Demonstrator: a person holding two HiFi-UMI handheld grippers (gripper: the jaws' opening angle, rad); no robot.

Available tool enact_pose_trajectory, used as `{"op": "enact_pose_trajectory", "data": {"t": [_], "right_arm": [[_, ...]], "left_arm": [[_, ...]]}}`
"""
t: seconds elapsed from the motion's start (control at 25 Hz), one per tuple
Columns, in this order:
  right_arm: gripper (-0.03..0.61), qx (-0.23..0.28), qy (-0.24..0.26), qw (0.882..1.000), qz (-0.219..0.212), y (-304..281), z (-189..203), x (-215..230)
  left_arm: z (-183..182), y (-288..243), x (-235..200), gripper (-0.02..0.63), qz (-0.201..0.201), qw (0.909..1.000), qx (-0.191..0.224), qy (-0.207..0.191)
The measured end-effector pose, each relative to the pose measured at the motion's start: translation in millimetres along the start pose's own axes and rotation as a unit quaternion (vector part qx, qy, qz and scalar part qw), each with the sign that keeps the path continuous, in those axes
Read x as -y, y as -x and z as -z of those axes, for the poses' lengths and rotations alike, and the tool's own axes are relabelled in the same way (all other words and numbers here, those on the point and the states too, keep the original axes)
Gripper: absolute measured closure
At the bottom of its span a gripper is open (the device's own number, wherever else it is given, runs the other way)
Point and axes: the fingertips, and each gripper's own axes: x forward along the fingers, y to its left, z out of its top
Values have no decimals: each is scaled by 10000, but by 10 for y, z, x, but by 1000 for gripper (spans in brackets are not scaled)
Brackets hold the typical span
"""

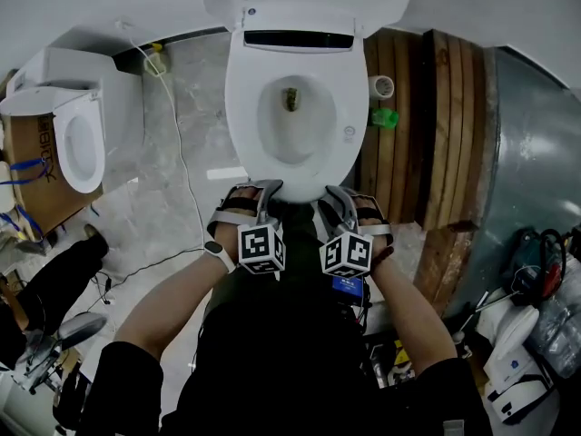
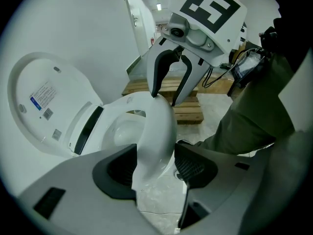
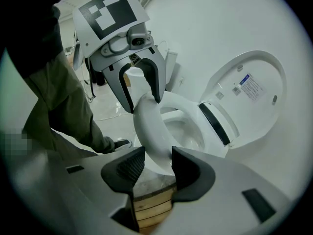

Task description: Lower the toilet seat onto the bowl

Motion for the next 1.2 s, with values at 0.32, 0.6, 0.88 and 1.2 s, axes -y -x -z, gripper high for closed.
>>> {"op": "enact_pose_trajectory", "data": {"t": [0.32,0.6,0.88,1.2], "right_arm": [[391,-199,-3,9996,-181,-303,186,-167],[391,-435,-25,9989,-180,-659,390,-339],[374,-490,43,9983,-316,-951,538,-419],[373,-615,80,9971,-444,-1237,672,-511]], "left_arm": [[137,-321,143,364,168,9998,-56,-36],[293,-663,300,365,394,9985,-184,325],[437,-846,335,368,682,9911,-154,1129],[810,-943,436,374,843,9801,-347,1765]]}}
